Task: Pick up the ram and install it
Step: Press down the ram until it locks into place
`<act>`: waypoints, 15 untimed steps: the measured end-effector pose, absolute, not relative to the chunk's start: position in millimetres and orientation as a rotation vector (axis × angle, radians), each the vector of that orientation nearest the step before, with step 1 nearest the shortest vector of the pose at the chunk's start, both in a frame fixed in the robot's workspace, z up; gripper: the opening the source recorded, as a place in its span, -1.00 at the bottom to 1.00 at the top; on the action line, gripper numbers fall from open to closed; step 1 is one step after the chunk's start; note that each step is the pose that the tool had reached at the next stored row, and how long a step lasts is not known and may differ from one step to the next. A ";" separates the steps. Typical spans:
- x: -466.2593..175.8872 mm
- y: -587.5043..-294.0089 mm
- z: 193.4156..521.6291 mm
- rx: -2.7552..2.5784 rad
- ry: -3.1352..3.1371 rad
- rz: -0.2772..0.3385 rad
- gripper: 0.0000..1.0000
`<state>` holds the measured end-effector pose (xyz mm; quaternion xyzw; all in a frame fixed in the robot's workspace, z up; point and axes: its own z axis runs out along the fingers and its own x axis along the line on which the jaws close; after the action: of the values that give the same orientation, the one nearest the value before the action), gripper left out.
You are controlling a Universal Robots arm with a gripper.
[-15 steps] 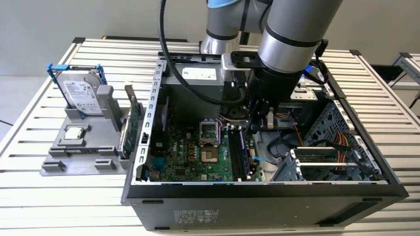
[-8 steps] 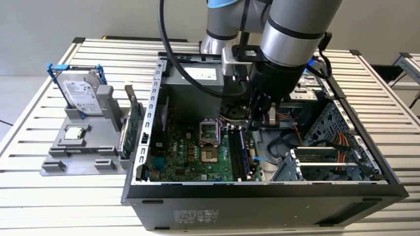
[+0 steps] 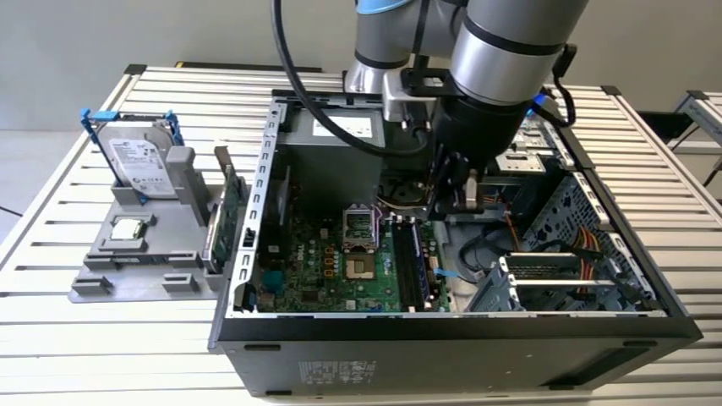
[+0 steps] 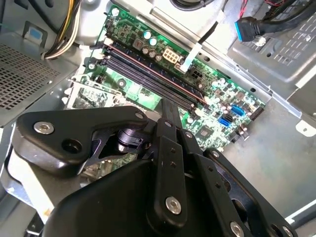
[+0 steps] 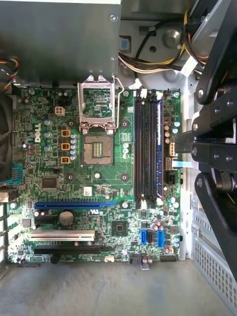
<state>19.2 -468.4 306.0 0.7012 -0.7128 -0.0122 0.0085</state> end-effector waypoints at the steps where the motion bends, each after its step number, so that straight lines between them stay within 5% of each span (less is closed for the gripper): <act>1: 19.2 -468.4 307.0 2.191 -2.228 -0.038 -1.00; 15: 19.2 -468.5 322.2 2.190 -2.226 -0.037 -1.00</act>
<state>19.2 -468.5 322.2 0.7012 -0.7128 -0.0117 0.0092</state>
